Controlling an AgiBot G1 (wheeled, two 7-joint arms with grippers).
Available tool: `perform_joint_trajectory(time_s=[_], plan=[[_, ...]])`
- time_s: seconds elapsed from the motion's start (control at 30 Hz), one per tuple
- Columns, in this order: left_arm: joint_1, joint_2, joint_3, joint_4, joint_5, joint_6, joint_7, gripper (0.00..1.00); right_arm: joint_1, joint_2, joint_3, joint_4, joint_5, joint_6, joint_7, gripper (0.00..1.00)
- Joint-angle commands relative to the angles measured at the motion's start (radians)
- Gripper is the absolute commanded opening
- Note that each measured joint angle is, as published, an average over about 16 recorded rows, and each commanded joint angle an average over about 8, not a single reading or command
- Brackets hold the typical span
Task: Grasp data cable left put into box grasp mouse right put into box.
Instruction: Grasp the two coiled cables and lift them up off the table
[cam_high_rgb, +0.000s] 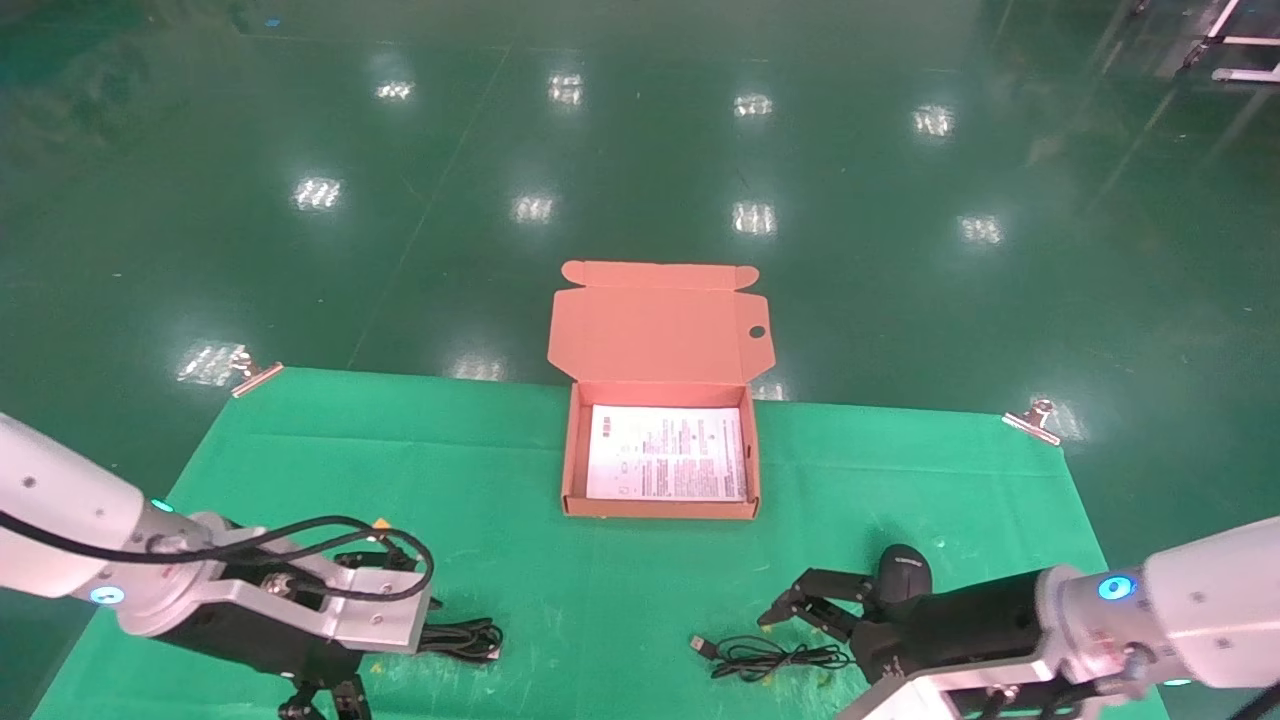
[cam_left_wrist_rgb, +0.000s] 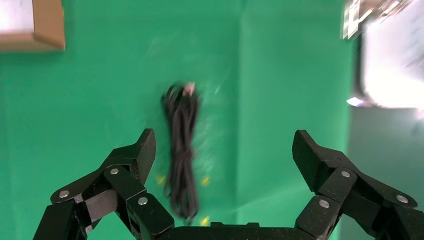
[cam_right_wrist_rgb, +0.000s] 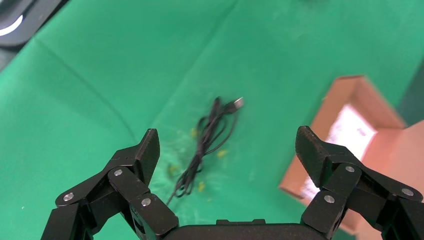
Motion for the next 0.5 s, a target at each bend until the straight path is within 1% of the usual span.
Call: perform_joint_trajectory(time_s=[0.03,0.3,0.5], plan=[[0.005,0.011,0.014,-0.003,0.046,-0.025,-0.008,1.00,-0.011,-0.011,-0.014,-0.003,-0.039,0.019,0.005,1.00],[0.031,0.058,0.056,0.015,0.178,-0.105,-0.039,1.00,-0.034,-0.054,-0.047,-0.048,-0.148,0.084,0.034,1.00],[0.046,0.095,0.075,0.081,0.216,-0.141,-0.025,1.00,-0.036,-0.089,-0.066,-0.116,-0.211,0.126,0.041,1.00]])
